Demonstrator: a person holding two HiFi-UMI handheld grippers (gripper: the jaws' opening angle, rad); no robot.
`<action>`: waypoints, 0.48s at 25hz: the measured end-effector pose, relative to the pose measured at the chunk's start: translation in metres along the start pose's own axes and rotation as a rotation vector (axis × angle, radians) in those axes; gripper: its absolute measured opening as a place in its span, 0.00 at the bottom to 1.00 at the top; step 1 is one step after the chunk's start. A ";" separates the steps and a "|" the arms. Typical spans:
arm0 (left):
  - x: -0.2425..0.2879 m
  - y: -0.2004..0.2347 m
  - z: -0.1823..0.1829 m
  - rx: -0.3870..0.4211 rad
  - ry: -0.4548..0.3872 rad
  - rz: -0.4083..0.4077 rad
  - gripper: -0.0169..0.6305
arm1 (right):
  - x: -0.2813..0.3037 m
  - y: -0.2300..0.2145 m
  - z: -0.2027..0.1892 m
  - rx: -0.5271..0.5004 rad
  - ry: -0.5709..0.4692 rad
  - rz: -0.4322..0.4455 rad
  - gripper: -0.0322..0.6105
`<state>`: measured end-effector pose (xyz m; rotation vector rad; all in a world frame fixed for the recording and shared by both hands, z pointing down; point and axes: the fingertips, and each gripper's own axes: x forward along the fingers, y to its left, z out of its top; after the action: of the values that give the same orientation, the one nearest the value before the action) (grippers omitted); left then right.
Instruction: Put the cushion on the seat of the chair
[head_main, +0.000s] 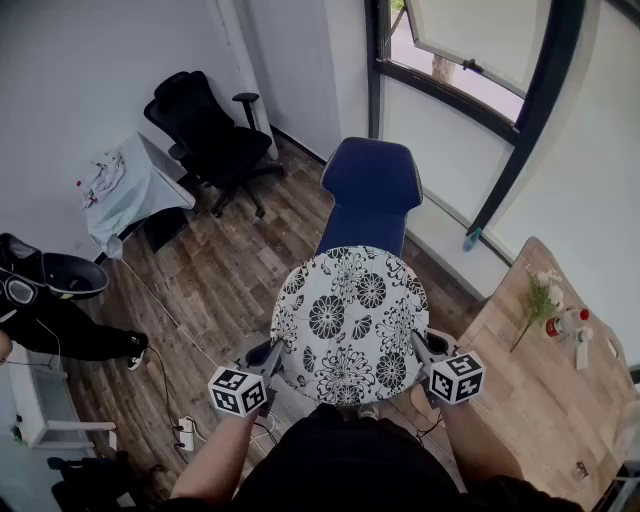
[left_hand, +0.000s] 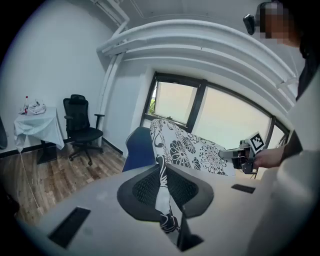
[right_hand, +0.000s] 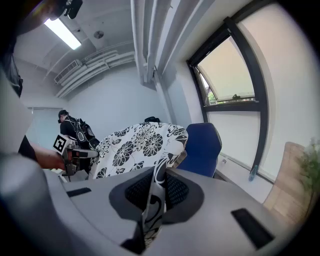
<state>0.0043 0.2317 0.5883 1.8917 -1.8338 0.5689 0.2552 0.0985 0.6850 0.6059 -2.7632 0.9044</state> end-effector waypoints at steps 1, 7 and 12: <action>-0.001 -0.002 0.000 0.004 -0.004 0.003 0.07 | -0.002 0.000 0.000 0.000 -0.003 0.001 0.11; -0.007 -0.008 0.001 0.004 -0.014 0.024 0.07 | -0.010 -0.001 0.000 -0.009 -0.011 0.020 0.11; -0.009 -0.013 0.005 0.005 -0.023 0.039 0.07 | -0.018 -0.001 0.002 0.020 -0.042 0.037 0.11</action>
<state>0.0166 0.2365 0.5787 1.8766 -1.8896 0.5672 0.2719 0.1027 0.6788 0.5854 -2.8150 0.9385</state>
